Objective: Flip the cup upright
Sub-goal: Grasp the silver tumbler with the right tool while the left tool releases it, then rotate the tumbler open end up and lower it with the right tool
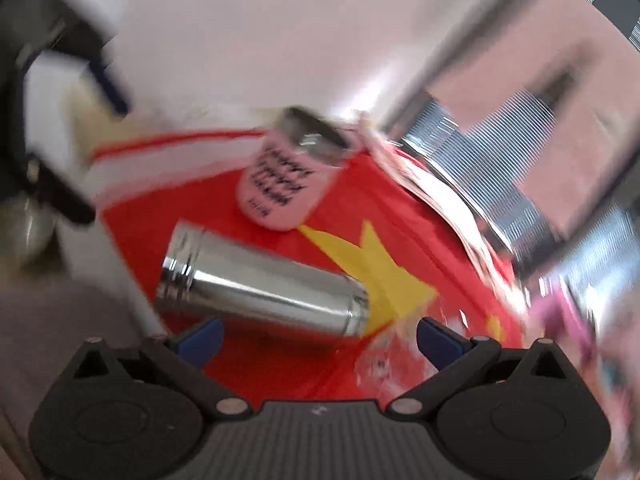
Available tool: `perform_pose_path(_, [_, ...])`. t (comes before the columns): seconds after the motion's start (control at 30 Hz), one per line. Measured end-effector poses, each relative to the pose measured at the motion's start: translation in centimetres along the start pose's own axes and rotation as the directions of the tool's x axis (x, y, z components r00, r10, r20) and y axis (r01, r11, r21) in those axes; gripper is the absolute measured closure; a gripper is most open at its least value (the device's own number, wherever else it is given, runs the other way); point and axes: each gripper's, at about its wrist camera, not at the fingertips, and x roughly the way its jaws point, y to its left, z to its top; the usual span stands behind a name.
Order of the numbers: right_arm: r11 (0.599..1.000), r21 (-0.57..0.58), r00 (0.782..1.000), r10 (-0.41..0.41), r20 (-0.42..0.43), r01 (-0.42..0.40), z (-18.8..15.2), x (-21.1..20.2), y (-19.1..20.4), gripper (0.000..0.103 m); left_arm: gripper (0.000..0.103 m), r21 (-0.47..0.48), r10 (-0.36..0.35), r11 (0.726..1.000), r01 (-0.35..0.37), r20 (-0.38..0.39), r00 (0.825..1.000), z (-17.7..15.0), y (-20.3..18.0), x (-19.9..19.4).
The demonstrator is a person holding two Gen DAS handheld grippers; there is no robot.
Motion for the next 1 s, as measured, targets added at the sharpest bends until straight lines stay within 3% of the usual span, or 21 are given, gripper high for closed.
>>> perform_pose_path(0.07, [0.986, -0.158, 0.999, 0.044, -0.013, -0.045, 0.5, 0.9, 0.3, 0.000, 0.000, 0.008, -0.016, 1.000, 0.016, -0.008, 1.000, 0.0, -0.3, 0.2])
perform_pose_path(0.17, [0.928, -0.354, 0.993, 0.105, -0.053, -0.117, 1.4, 2.4, 0.9, 0.000, 0.000, 0.019, -0.030, 0.999, 0.030, -0.022, 0.999, -0.2, -0.8, 0.4])
perform_pose_path(0.27, [0.837, -0.519, 0.984, 0.157, -0.078, -0.175, 2.2, 3.7, 1.9, 0.000, 0.000, 0.022, -0.033, 0.999, 0.034, -0.037, 0.999, -0.4, -1.3, 0.5])
perform_pose_path(0.47, [0.656, -0.698, 0.956, 0.237, -0.171, -0.287, 3.6, 6.4, 3.7, 0.005, 0.000, 0.002, -0.040, 0.999, 0.040, -0.053, 0.998, -0.6, -1.3, 0.7])
perform_pose_path(0.53, [0.630, -0.683, 0.927, 0.292, -0.233, -0.370, 4.8, 6.9, 3.4, 0.031, 0.000, -0.004, -0.037, 0.999, 0.037, -0.051, 0.998, -0.6, -1.2, 0.6])
perform_pose_path(0.57, [0.623, -0.665, 0.910, 0.318, -0.265, -0.411, 5.3, 7.2, 3.1, 0.034, 0.000, -0.006, -0.037, 0.999, 0.036, -0.050, 0.998, -0.6, -1.2, 0.4])
perform_pose_path(0.63, [0.642, -0.620, 0.892, 0.341, -0.296, -0.451, 6.3, 7.6, 2.7, 0.035, 0.000, -0.014, -0.035, 0.999, 0.034, -0.045, 0.998, -0.7, -1.1, 0.2])
perform_pose_path(0.77, [0.808, -0.434, 0.916, 0.327, -0.233, -0.399, 8.0, 7.2, 0.9, 0.037, 0.000, -0.033, -0.039, 0.999, 0.038, -0.031, 0.999, -1.0, -0.8, -0.4])
perform_pose_path(0.83, [0.872, -0.279, 0.910, 0.348, -0.226, -0.403, 8.7, 6.4, -0.5, 0.037, 0.000, -0.037, -0.040, 0.999, 0.039, -0.026, 0.999, -1.0, -0.6, -0.5])
perform_pose_path(0.93, [0.916, -0.050, 0.900, 0.380, -0.212, -0.398, 8.9, 5.3, -2.7, 0.039, 0.000, -0.045, -0.047, 0.998, 0.046, -0.010, 0.999, -1.1, -0.3, -0.7])
perform_pose_path(1.0, [0.923, 0.089, 0.904, 0.385, -0.184, -0.375, 8.1, 4.2, -4.1, 0.039, 0.000, -0.052, -0.049, 0.997, 0.050, 0.005, 0.999, -1.1, -0.2, -0.8])
